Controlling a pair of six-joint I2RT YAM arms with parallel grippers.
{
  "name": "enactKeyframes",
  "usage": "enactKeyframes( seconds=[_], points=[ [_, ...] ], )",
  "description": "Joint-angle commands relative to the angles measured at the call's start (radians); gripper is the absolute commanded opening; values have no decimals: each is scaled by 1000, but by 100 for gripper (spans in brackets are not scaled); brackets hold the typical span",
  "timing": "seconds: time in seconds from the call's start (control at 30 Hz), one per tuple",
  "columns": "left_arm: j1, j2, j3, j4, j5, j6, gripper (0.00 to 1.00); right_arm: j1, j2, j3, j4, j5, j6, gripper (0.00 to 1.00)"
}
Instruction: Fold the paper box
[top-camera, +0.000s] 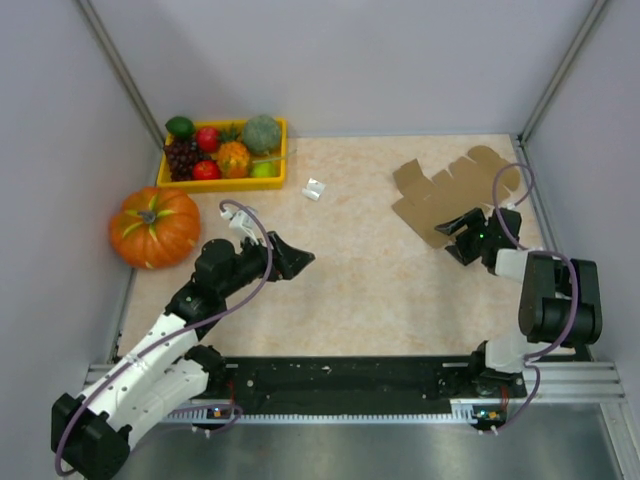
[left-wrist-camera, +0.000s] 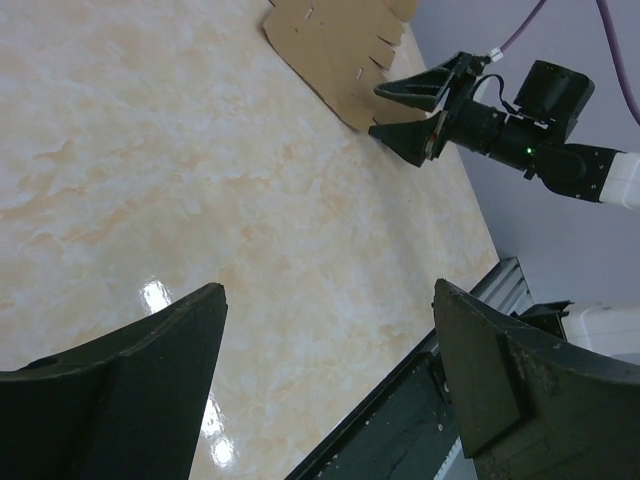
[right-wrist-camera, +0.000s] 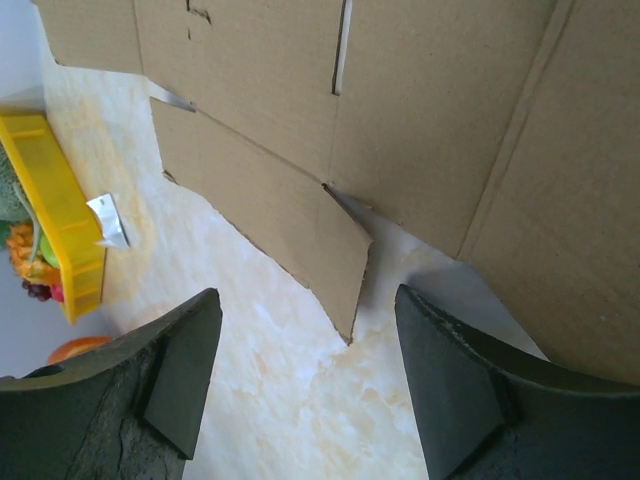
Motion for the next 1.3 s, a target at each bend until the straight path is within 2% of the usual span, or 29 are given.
enactKeyframes(
  seconds=[0.0, 0.07, 0.17, 0.27, 0.3, 0.33, 0.37, 0.5, 0.57, 0.63, 0.67, 0.73, 0.77, 0.83, 0.87, 0.97, 1.03, 1.27],
  points=[
    [-10, -9, -4, 35, -58, 4, 88, 8, -22, -51, 12, -9, -63, 71],
    [-12, 1, -6, 35, -59, 6, 88, 8, -2, -61, 67, -30, -60, 71],
    [-18, 34, -12, 56, -53, -10, 87, 10, 85, -43, 165, -74, -24, 64],
    [-19, 75, -35, 133, -42, -71, 86, 30, 157, -26, 258, -102, 29, 29],
    [-19, 109, -43, 162, -27, -92, 86, 36, 170, -26, 280, -114, 51, 3],
    [-21, 129, -62, 214, -10, -128, 84, 59, 171, -29, 303, -130, 61, 0],
    [-24, 155, -72, 312, 3, -143, 83, 71, 161, -41, 340, -136, 72, 0],
    [-39, 347, -66, 463, -4, -250, 83, 146, 60, -90, 368, -153, 138, 0],
    [-67, 467, -53, 573, -79, -335, 89, 198, -21, -153, 404, -142, 181, 0],
    [-91, 553, -70, 728, -175, -407, 90, 226, -65, -202, 473, -130, 274, 0],
    [-123, 643, -67, 791, -209, -422, 91, 249, -80, -248, 502, -124, 307, 0],
    [-148, 743, -22, 932, -248, -461, 91, 275, -128, -287, 555, -95, 388, 0],
    [-171, 837, 2, 980, -243, -461, 91, 298, -143, -311, 559, -85, 407, 0],
    [-206, 911, 64, 1092, -272, -439, 90, 313, -183, -322, 543, -75, 434, 0],
    [-241, 976, 80, 1130, -345, -426, 91, 323, -197, -337, 541, -69, 442, 0],
    [-269, 1079, 115, 1286, -377, -393, 89, 332, -240, -360, 523, -64, 462, 0],
    [-277, 1118, 128, 1343, -386, -402, 87, 336, -267, -367, 510, -78, 459, 0],
    [-279, 1212, 175, 1316, -371, -450, 75, 396, -319, -390, 475, -52, 457, 0]
  ],
)
